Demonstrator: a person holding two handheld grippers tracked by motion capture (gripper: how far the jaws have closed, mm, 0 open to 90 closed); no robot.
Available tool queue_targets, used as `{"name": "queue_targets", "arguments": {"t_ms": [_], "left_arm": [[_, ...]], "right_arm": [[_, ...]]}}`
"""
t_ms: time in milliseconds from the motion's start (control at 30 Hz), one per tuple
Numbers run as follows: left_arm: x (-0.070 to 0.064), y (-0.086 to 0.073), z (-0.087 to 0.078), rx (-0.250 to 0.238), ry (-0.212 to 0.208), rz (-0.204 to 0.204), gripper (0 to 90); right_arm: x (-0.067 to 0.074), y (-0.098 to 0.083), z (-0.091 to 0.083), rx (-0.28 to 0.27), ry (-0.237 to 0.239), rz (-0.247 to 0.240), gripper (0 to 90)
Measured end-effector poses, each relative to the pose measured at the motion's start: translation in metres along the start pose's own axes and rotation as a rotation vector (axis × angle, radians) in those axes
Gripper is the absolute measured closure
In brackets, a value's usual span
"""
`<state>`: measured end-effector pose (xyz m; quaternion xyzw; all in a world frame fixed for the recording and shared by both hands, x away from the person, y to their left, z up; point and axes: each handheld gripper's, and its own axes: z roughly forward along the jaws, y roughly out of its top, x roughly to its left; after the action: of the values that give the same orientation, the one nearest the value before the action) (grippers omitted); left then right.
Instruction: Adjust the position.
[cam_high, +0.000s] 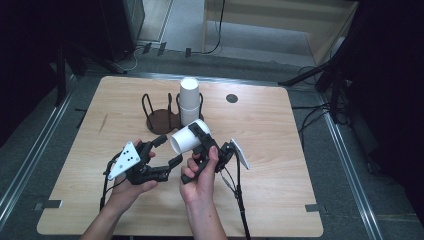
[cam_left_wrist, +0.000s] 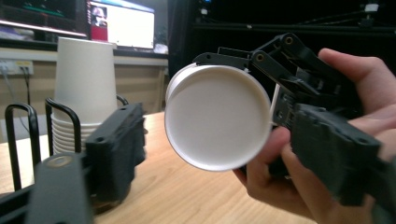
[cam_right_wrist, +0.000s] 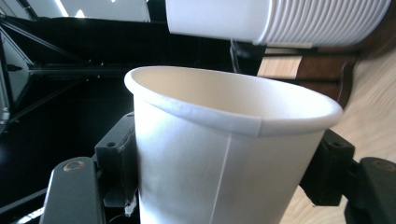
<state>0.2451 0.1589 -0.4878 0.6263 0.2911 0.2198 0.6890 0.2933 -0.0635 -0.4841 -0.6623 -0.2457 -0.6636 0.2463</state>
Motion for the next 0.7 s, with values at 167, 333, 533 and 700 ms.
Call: {"name": "queue_targets", "arguments": {"t_ms": [167,333,533,700], "left_arm": [[0.004,0.004,-0.006,0.063,-0.009,0.005,11.2],[0.014,0.005,-0.012,0.082,0.021,-0.016,9.3],[0.027,0.006,-0.020,0.160,0.093,-0.008,1.3],[0.039,0.005,-0.027,0.223,0.159,0.004,1.2]], "right_arm": [[0.000,0.003,-0.001,-0.033,0.001,-0.067,27.0],[0.002,0.005,-0.003,-0.058,-0.007,-0.158,27.0],[0.002,0.008,-0.004,-0.079,-0.011,-0.256,27.0],[0.003,0.009,-0.005,-0.089,-0.028,-0.325,27.1]]}}
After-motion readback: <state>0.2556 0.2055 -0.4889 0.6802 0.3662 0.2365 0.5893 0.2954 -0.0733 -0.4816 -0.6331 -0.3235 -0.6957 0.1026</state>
